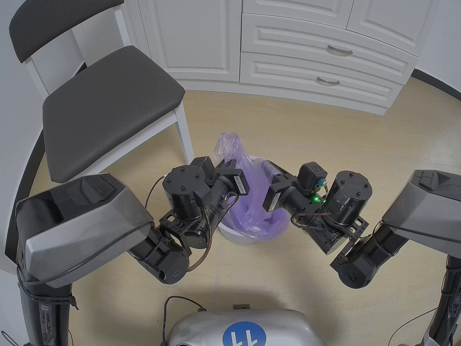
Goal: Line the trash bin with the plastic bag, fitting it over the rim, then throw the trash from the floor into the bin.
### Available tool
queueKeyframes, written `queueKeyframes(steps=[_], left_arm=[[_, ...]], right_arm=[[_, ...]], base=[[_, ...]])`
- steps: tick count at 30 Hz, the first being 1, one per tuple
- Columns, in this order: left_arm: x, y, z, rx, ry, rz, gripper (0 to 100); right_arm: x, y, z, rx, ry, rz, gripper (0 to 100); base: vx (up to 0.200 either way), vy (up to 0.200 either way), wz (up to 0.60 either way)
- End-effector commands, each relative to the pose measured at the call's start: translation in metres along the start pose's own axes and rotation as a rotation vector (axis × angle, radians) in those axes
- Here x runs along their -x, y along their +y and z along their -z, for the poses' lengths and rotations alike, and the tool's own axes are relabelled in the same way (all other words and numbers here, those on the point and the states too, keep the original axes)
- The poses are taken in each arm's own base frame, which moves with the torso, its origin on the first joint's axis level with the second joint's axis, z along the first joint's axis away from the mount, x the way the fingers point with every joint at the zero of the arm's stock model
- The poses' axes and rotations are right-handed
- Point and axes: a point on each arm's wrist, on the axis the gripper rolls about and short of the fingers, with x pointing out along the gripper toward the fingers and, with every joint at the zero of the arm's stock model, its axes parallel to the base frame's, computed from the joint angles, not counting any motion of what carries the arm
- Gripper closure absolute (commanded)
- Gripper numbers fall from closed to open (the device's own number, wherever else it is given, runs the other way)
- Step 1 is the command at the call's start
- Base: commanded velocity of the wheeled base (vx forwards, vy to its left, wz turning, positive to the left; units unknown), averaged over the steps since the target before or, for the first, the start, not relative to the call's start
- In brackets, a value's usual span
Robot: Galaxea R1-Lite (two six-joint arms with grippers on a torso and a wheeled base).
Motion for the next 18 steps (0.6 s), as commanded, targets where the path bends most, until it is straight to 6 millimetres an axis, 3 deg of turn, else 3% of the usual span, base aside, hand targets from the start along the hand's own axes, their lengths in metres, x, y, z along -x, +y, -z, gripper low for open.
queueKeyframes(steps=[1, 18], left_arm=[[-0.007, 0.007, 0.013, 0.01, 0.018, -0.017, 100], [-0.024, 0.04, 0.032, 0.038, 0.047, -0.092, 100]], right_arm=[[-0.006, -0.007, 0.003, 0.003, -0.018, 0.02, 100], [-0.015, -0.023, 0.017, 0.012, -0.005, 0.05, 100]], base=[[0.0, 0.0, 0.0], [0.0, 0.0, 0.0]])
